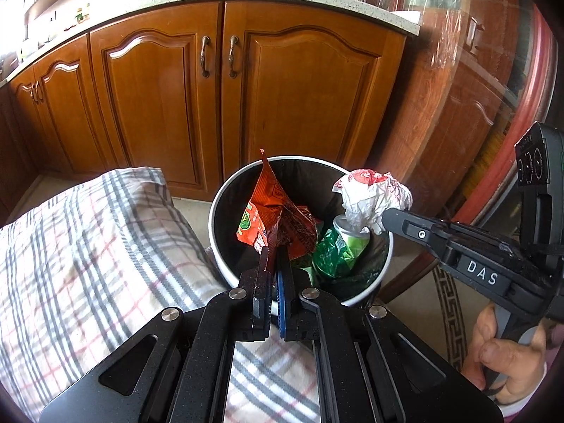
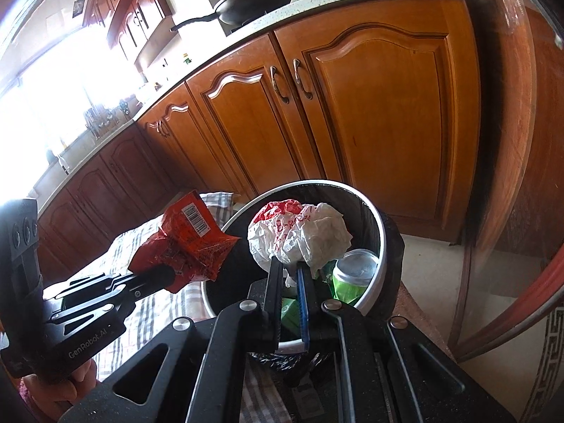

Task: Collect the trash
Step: 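Carry the red packet and white paper over the bin and open both tools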

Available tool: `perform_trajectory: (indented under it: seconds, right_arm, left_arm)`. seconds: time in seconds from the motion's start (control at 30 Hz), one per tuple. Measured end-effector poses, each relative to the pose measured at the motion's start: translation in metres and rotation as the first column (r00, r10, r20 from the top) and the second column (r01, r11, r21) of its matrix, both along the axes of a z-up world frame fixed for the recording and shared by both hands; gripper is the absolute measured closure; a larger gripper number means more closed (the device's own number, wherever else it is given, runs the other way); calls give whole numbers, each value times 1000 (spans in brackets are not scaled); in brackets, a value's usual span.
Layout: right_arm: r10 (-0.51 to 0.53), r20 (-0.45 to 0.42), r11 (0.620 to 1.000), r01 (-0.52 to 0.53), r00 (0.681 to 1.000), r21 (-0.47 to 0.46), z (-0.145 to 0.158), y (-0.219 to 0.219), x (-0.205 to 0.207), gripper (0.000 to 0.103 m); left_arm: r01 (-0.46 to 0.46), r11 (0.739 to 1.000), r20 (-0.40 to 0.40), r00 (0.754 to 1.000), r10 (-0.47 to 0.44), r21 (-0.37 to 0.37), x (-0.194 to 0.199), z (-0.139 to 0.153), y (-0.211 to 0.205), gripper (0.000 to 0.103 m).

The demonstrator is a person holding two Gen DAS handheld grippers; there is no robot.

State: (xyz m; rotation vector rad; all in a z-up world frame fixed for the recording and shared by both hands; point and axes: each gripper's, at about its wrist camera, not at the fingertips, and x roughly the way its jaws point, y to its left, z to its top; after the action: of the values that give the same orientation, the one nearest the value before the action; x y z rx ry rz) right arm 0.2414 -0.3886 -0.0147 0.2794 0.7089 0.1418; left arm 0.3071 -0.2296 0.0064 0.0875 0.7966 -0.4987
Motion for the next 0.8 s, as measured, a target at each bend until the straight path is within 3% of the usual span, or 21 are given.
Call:
perform_trajectory:
  seconds: [0.8]
  right_arm:
    - [-1,-89,1000,-1,996,-18,-10,-3,30,95]
  left_arm:
    - [11,999,-58,998,-9,34,31,-15,-20,101]
